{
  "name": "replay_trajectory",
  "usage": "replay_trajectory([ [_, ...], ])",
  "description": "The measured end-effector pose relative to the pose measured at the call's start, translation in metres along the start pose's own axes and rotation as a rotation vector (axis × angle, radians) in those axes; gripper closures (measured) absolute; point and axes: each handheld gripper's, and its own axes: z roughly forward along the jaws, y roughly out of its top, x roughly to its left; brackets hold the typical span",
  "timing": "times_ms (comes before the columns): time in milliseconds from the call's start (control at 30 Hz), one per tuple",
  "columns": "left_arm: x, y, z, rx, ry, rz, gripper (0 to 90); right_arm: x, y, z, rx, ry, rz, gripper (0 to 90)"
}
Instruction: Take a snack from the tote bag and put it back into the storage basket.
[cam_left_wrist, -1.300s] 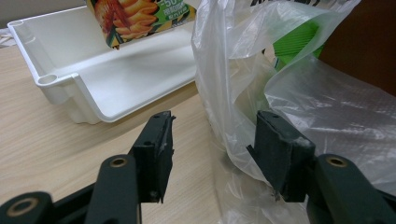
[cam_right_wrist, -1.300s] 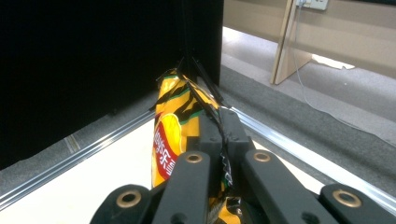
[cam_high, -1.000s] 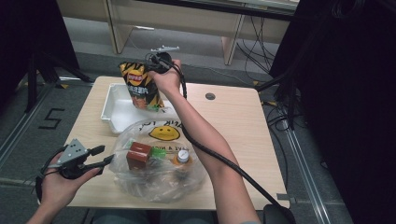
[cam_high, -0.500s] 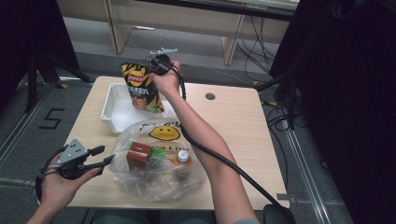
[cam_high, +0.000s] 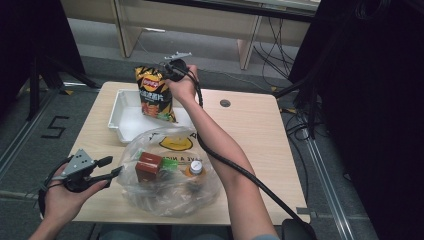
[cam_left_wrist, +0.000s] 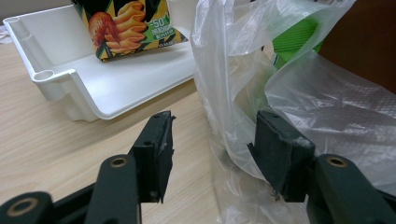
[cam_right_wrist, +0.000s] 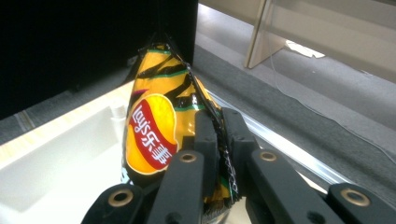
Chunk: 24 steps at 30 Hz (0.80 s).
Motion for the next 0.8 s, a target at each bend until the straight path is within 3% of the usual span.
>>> replay_trajectory([
  [100,0.000,0.000,0.000,0.000,-0.003,0.008,46.7,-0.004,-0.001,0.001,0.006,-0.021,-0.033,84.9],
  [200,0.000,0.000,0.001,0.000,-0.005,-0.002,46.7,-0.004,-0.003,0.002,0.005,-0.036,-0.034,83.7],
  [233,0.000,0.000,0.000,0.003,-0.002,0.006,46.6,-0.006,-0.003,0.003,-0.001,-0.038,-0.076,83.6],
  [533,0.000,0.000,0.000,0.002,-0.007,0.006,46.6,-0.008,-0.005,0.006,0.016,-0.057,-0.088,78.0],
  [733,0.001,0.000,0.000,0.002,-0.008,0.007,46.6,-0.009,-0.005,0.005,0.022,-0.068,-0.091,69.8],
  [800,0.000,0.000,0.000,0.002,-0.004,0.008,46.6,-0.010,-0.004,0.005,0.016,-0.079,-0.081,62.8],
])
